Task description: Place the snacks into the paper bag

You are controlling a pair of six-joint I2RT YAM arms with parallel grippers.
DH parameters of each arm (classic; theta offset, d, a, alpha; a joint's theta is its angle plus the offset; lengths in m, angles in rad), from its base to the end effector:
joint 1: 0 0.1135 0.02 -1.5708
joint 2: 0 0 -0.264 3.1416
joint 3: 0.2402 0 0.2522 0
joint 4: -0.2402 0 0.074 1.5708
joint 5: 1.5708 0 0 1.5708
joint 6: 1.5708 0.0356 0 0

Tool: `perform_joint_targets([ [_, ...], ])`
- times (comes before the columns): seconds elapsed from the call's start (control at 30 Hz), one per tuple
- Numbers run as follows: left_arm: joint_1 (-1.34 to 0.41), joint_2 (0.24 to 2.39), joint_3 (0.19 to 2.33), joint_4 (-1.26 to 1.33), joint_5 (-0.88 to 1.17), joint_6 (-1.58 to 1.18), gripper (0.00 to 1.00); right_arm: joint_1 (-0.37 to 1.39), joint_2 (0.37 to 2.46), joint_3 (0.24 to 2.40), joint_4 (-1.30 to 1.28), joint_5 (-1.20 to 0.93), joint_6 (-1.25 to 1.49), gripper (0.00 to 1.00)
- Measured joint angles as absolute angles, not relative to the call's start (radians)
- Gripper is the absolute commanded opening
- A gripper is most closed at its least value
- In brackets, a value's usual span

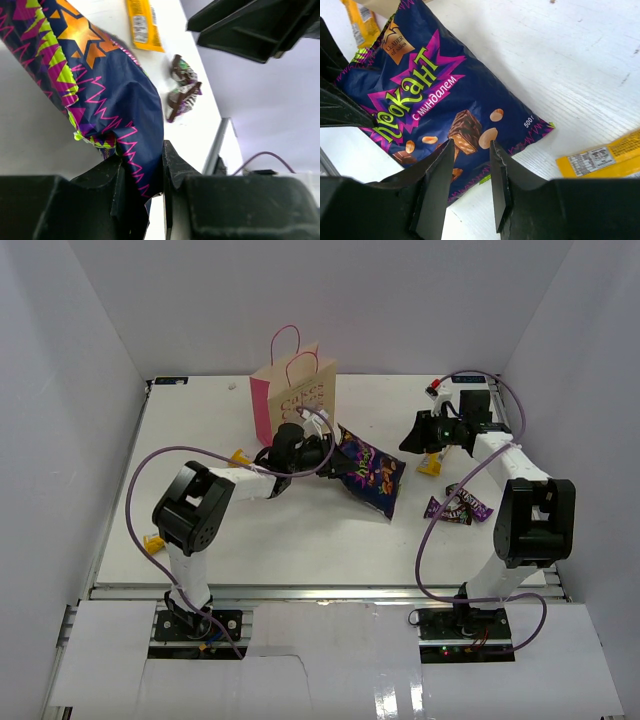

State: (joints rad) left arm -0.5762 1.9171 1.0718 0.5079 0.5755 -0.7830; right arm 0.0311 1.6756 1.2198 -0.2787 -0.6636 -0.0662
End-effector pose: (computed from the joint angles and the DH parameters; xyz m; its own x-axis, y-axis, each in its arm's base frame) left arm 0.3375 -0.2424 0.1840 -0.8230 -0.1710 -0.5417 0.4334 0.4275 -0.7933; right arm 0.3689 0.0334 0.2537 -0.6366 -0.0719 -0.7678 -0.5247 0.7701 0.3628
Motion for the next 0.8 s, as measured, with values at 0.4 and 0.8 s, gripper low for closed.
perform_joint_targets([
  [0.4,-0.562,1.870,1.071,0.582,0.752,-0.892,0.00,0.002,1.631,1.199,-0.272,-0.755,-0.039,0.41],
  [0.8,-0.533,1.738,1.236,0.388,0.834,-0.843,0.00,-0.071,1.578,1.198,-0.264,-0.797,-0.025,0.41],
])
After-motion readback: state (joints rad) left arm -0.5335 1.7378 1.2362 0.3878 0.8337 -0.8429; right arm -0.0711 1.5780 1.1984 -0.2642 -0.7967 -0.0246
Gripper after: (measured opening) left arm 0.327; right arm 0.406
